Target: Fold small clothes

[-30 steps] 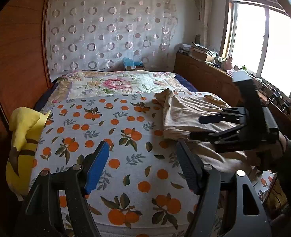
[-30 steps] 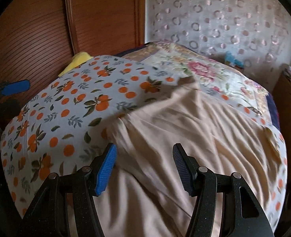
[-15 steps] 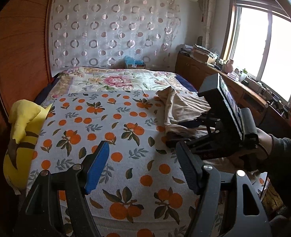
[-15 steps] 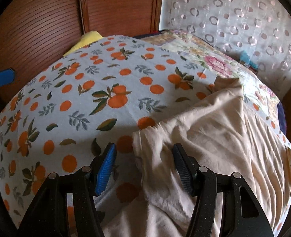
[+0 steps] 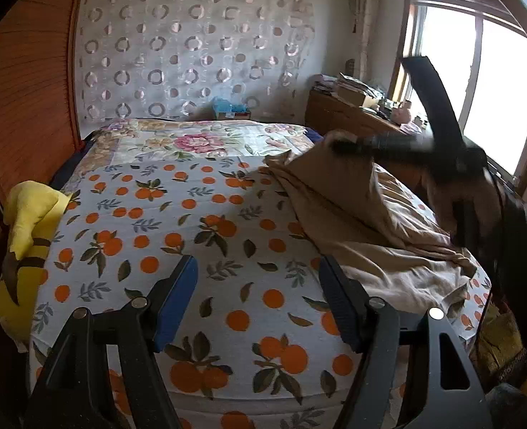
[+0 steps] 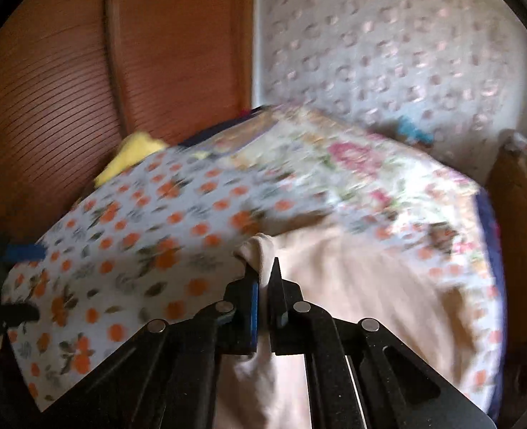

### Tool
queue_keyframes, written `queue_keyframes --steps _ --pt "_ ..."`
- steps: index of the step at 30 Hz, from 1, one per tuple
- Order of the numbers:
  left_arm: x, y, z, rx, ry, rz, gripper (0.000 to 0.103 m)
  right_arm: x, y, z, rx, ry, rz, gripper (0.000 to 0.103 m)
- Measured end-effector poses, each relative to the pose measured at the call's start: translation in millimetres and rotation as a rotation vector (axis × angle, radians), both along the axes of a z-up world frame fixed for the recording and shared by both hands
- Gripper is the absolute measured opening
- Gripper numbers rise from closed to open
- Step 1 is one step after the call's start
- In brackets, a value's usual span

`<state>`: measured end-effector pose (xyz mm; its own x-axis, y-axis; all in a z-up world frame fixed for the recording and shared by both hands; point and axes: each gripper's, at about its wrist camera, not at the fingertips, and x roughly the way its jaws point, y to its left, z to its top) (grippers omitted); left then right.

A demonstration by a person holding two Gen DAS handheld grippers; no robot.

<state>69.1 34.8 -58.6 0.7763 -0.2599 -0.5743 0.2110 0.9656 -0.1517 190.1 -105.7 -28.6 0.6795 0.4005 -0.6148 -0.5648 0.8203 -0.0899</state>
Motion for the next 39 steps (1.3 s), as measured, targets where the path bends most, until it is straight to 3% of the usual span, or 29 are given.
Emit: queue_keyframes --steps 7,14,16,18,24,29,34,39 --pt "-1 -10 -1 0.004 0.006 -0.031 0.071 48 -75 22 -0.019 -0.026 -0.221 0.004" --pt "-1 -20 -6 0.004 0.026 -0.056 0.071 100 -120 -2 -0.112 0.029 -0.471 0.004" --pt "-1 -23 -7 0.007 0.031 -0.064 0.071 106 -117 -13 -0.160 0.054 -0.503 0.022" --pt "-1 -28 -9 0.008 0.034 -0.071 0.071 103 -116 -19 -0.189 0.041 -0.528 0.032" --pt "-1 -42 -12 0.009 0.044 -0.106 0.071 59 -117 -19 -0.172 0.020 -0.447 0.032" --pt "-1 -60 -15 0.012 0.056 -0.144 0.071 -25 -130 -23 -0.135 0.013 -0.357 0.032" --pt "-1 -82 -22 0.024 0.083 -0.196 0.071 -104 -143 -53 -0.087 0.054 -0.302 0.032" --pt "-3 -95 -28 0.037 0.107 -0.222 0.071 -145 -158 -75 -0.057 0.091 -0.296 0.032"
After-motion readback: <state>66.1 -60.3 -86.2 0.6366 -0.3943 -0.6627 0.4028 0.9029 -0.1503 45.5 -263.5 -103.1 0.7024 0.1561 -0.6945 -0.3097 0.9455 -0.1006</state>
